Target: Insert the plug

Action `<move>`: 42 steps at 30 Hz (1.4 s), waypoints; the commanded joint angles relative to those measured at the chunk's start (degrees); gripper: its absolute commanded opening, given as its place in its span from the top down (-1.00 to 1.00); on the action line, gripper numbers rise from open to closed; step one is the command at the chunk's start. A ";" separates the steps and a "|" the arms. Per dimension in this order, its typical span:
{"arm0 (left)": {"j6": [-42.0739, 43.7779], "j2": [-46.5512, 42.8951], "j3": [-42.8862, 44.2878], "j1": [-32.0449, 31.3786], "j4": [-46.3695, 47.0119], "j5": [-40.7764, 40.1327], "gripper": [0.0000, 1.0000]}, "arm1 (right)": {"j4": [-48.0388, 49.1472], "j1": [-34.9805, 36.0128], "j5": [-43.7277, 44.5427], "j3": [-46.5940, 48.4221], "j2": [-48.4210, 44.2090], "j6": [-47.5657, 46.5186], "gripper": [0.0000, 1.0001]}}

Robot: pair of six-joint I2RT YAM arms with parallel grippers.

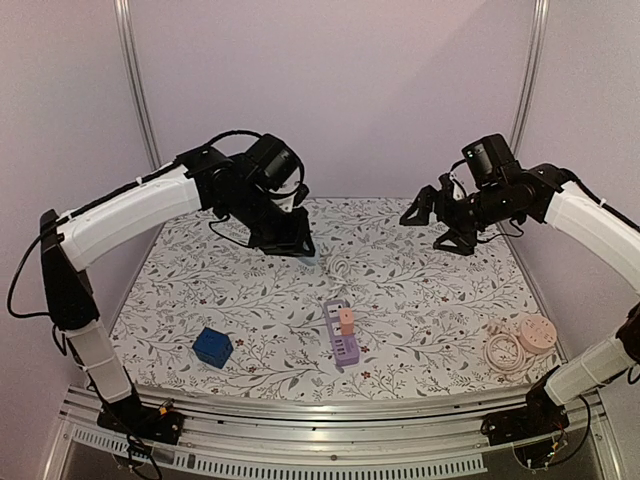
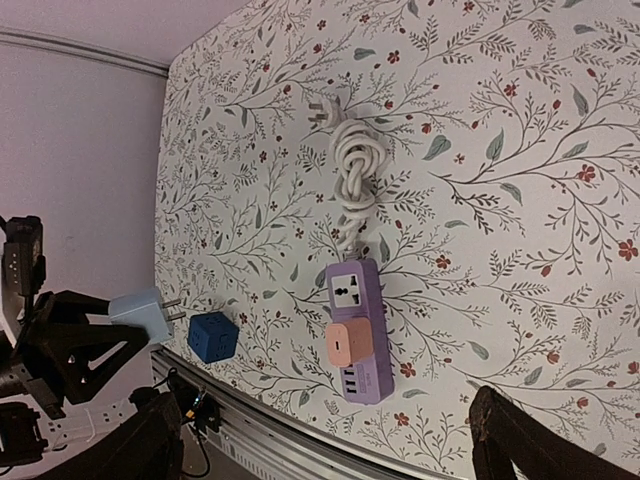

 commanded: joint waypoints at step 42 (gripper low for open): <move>-38.55 37.61 28.98 -10.17 -12.60 -14.22 1.00 | -9.79 -0.30 1.36 -2.92 6.57 -0.57 -0.97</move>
